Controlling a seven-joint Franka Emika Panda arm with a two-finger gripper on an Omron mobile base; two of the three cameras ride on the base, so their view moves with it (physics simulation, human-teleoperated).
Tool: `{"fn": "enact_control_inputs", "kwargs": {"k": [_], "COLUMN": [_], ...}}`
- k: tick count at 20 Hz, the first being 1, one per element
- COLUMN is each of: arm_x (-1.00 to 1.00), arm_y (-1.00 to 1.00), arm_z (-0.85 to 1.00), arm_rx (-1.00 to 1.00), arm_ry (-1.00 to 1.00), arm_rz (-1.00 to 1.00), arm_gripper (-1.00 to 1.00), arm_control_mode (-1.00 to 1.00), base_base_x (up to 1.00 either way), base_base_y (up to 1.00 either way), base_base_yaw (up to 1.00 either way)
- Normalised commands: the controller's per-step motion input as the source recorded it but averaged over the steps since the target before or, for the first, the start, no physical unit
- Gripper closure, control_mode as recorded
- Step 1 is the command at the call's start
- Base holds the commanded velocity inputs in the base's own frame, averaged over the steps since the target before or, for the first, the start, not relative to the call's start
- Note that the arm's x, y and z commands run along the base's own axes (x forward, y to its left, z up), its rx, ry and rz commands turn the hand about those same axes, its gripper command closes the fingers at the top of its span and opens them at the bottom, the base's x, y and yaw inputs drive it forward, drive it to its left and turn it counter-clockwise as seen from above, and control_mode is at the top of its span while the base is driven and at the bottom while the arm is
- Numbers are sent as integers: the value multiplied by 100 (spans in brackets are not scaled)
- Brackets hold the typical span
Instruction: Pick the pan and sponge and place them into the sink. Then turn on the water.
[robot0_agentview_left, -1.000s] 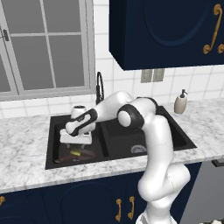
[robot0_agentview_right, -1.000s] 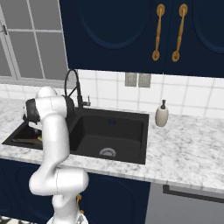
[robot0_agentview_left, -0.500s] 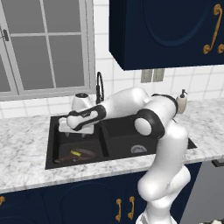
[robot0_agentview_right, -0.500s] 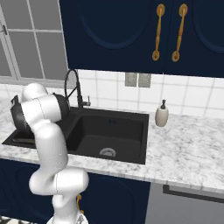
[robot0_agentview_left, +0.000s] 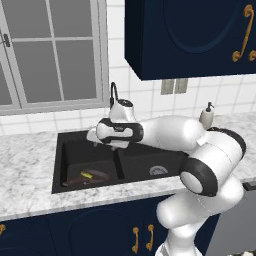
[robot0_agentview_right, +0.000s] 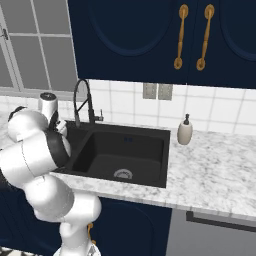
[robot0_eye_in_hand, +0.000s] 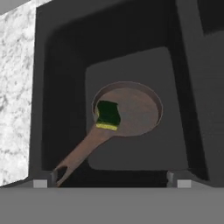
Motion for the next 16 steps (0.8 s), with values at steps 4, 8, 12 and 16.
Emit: {"fn": "enact_control_inputs", "kwargs": {"k": [4, 8, 12, 16], "arm_x": [-2, -1, 2, 23], "arm_y": [-98, -100, -91, -73], "arm_z": [50, 53, 29, 0], "arm_rx": [15, 21, 25, 13], "arm_ry": [-4, -1, 0, 2], "arm_rz": [-7, -6, -3, -1], "arm_gripper": [-100, -100, -100, -100], "arm_control_mode": [-100, -100, -100, -100], "base_base_x": [0, 0, 0, 0], "base_base_y": [0, 0, 0, 0], "base_base_yaw": [0, 0, 0, 0]}}
